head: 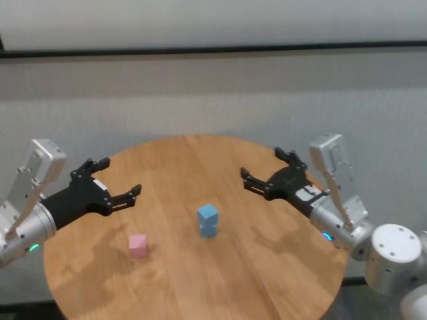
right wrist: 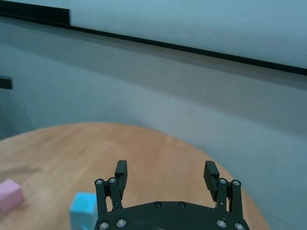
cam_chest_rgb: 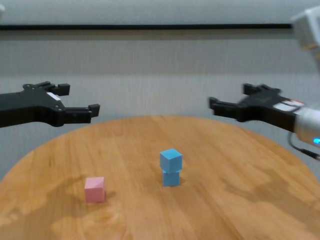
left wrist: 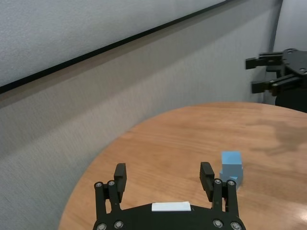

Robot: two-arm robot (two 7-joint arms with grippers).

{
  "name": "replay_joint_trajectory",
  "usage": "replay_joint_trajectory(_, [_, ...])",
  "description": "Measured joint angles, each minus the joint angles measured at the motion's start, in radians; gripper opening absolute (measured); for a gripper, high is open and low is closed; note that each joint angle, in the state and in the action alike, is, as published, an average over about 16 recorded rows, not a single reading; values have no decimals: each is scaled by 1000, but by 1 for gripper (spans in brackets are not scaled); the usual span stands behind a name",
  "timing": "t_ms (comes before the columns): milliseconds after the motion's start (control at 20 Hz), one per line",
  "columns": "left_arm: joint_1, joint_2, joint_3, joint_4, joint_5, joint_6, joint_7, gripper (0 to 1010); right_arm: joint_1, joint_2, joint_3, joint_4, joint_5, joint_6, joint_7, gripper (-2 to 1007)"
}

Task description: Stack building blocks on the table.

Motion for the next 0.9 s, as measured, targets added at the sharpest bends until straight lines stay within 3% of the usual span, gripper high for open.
replay_joint_trajectory(200, [0,0,0,0,0,0,0,1003,-35,34,22,-38,12,-1,2,1004])
replay_joint_trajectory(400, [0,0,0,0,0,0,0,1003,-54,55,33,-42,20,-6,11,1004])
replay_joint_trajectory(900, [-3,13,-4,24,13,9,13,1003,-52,65,31,-13,27,-19,32,1005])
